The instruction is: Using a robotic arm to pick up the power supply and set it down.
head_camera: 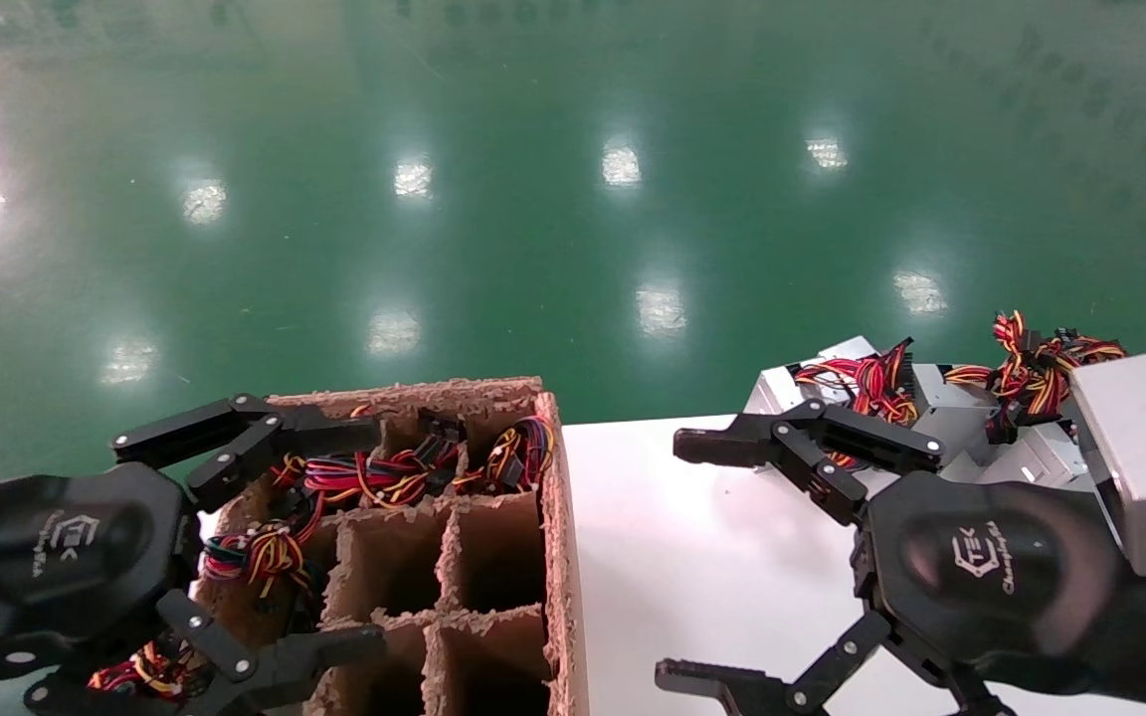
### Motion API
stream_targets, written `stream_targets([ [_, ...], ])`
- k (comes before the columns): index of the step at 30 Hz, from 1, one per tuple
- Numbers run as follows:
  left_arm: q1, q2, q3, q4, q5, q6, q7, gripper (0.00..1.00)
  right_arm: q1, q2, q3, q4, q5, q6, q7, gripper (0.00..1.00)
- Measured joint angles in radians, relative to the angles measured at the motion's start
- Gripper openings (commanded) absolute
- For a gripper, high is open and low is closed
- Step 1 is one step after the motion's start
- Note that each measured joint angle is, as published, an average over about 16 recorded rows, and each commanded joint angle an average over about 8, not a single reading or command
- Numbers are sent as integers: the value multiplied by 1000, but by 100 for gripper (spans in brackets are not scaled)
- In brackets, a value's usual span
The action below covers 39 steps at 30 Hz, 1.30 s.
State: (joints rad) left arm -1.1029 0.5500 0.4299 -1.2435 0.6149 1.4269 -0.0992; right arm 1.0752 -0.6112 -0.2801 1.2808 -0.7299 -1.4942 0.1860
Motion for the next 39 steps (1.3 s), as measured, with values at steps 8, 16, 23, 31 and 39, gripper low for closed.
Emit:
stream_targets([
  [8, 0, 0, 0, 0, 0, 0, 0, 100, 0, 0, 0, 0, 0, 0, 0, 100],
  [16, 0, 0, 0, 0, 0, 0, 0, 100, 0, 0, 0, 0, 0, 0, 0, 100],
  [23, 0, 0, 0, 0, 0, 0, 0, 58, 0, 0, 0, 0, 0, 0, 0, 100],
  [31, 0, 0, 0, 0, 0, 0, 0, 0, 0, -1, -3, -1, -6, 1, -1, 100],
  [39, 0, 0, 0, 0, 0, 0, 0, 0, 13, -25, -30, -26, -62, 7, -15, 100],
])
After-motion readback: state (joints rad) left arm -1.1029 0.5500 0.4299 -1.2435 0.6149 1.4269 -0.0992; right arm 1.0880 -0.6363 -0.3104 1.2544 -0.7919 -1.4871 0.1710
